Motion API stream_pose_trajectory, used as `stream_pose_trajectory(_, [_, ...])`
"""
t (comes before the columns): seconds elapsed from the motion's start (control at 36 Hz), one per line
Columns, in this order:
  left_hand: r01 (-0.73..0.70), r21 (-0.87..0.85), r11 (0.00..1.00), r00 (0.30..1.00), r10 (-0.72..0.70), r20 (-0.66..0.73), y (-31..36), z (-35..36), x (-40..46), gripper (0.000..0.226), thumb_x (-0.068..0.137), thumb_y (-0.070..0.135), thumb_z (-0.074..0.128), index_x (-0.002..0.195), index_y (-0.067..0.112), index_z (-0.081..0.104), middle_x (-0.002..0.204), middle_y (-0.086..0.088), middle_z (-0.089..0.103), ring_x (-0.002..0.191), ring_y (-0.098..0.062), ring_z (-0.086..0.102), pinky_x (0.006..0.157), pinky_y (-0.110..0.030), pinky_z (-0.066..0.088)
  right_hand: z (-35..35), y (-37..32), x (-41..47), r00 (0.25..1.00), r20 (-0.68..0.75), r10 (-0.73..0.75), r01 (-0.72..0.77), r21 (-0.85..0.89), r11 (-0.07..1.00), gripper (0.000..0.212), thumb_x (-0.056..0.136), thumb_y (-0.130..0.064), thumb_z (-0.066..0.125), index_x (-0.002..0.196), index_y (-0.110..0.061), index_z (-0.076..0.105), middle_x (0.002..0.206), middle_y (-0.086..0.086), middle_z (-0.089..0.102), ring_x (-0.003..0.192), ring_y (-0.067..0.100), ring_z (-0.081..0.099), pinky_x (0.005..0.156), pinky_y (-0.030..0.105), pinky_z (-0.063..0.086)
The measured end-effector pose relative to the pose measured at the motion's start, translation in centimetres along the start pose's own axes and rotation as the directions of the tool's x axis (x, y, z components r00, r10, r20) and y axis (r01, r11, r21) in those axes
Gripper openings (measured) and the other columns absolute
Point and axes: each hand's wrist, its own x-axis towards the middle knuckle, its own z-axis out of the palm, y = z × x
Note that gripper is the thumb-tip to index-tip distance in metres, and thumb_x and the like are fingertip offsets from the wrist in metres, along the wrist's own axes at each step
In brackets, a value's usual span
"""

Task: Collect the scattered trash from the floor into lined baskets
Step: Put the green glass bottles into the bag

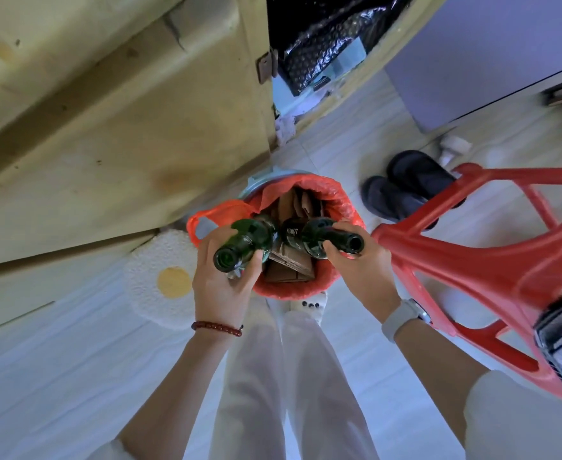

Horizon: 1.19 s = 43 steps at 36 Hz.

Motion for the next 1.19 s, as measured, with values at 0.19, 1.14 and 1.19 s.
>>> stream_pose_trajectory(0.19, [0.005, 0.066, 0.998, 0.991, -0.014, 0.136, -1.2, 3.7, 1.2, 0.034, 0.078, 0.031, 0.066, 0.109, 0.02, 0.056, 0.122, -0.004, 0.057, 0.103, 0.0, 0.051, 0.083, 0.0, 0.036, -0.5, 0.3, -1.0, 0.998, -0.06, 0.026, -0.023, 0.054, 0.998, 0.026, 0.078, -0.01, 0.07, 0.098, -0.026, 0.064, 0.076, -0.019, 0.06, 0.066, -0.014, 0.058, 0.06, 0.001, 0.042])
stream_pose_trajectory(1.14, [-0.459, 0.629, 0.627, 0.807, -0.002, 0.591, -12.6, 6.3, -0.3, 0.09, 0.038, 0.015, 0.092, 0.119, 0.012, 0.053, 0.133, -0.008, 0.054, 0.116, -0.033, 0.056, 0.093, -0.055, 0.044, 3.6, 10.9, 6.0, 0.512, 0.725, -0.46, 0.858, -0.402, 0.32, 0.052, 0.054, 0.021, 0.062, 0.1, -0.005, 0.064, 0.137, 0.021, 0.047, 0.13, 0.04, 0.034, 0.066, 0.043, 0.058])
stream_pose_trajectory(1.19, [-0.446, 0.625, 0.641, 0.806, -0.015, 0.591, -12.3, 7.1, -0.3, 0.091, 0.036, 0.01, 0.092, 0.12, 0.009, 0.055, 0.133, -0.01, 0.054, 0.115, -0.034, 0.057, 0.09, -0.054, 0.046, 4.9, 10.8, 6.4, 0.518, 0.725, -0.455, 0.853, -0.397, 0.338, 0.056, 0.058, 0.019, 0.063, 0.109, -0.004, 0.061, 0.141, 0.021, 0.042, 0.134, 0.036, 0.024, 0.073, 0.045, 0.058])
